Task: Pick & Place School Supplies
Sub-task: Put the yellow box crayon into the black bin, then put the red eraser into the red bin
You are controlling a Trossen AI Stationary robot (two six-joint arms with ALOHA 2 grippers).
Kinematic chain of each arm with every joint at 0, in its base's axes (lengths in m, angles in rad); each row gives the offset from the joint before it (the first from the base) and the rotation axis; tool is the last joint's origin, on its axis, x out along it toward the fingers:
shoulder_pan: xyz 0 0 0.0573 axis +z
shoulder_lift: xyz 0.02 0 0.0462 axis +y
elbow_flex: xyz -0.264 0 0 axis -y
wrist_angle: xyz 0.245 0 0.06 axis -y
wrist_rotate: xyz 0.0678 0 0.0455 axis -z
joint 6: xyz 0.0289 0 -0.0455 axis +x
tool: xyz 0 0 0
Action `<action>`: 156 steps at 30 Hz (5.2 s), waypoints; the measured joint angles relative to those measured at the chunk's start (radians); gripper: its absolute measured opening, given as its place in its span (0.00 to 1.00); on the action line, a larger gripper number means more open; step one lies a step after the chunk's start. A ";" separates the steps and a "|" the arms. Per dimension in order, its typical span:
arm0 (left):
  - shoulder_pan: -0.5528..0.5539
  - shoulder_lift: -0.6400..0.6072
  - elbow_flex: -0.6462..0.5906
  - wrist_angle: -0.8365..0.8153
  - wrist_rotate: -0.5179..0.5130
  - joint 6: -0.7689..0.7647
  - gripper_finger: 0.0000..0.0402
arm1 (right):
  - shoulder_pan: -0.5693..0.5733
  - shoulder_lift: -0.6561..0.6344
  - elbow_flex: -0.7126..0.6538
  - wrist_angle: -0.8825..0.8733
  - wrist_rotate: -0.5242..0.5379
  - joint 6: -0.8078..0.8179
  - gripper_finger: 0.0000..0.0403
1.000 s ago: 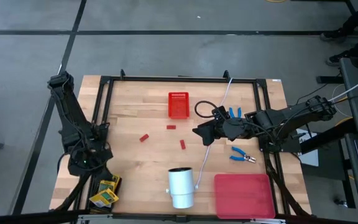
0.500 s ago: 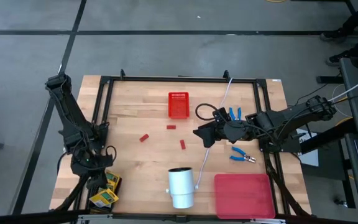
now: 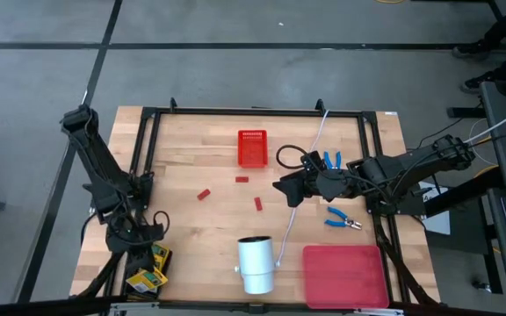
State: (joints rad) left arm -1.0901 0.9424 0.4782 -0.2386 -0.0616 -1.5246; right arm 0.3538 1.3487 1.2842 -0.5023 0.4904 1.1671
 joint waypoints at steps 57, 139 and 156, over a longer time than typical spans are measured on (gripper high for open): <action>-0.306 0.113 0.000 0.095 -0.483 -0.454 0.16 | -0.001 0.000 0.000 0.000 -0.036 0.003 0.53; 1.295 0.385 0.036 -0.116 0.328 0.779 0.39 | -0.006 0.000 0.000 -0.019 -0.027 -0.131 0.53; 1.296 0.398 0.036 -0.135 0.214 0.824 0.39 | -0.006 0.000 0.000 -0.006 0.019 -0.108 0.53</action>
State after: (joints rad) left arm 0.2060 1.3399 0.5146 -0.3735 0.1528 -0.7008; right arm 0.3477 1.3483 1.2839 -0.5087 0.5091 1.0588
